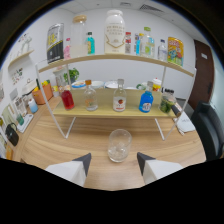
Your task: Make me a cup of Mojito.
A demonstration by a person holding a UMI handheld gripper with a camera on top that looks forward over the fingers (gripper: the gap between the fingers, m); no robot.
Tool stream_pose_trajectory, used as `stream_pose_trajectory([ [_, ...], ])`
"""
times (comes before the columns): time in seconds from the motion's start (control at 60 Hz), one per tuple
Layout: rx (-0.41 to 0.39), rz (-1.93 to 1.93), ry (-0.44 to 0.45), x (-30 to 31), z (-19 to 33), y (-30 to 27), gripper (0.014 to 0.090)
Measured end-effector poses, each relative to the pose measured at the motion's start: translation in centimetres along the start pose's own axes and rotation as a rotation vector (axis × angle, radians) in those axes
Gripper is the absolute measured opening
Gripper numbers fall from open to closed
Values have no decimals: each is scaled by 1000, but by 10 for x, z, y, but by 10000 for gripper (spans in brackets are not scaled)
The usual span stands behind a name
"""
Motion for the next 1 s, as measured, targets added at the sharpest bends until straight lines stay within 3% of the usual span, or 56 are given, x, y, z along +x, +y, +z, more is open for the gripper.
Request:
stream_pose_trajectory([
  [0.45, 7, 22, 18, 10, -23, 15, 860],
  [0.717, -26, 57, 56, 81, -38, 29, 860],
  [1.0, 40, 31, 42, 154, -11, -31, 852],
])
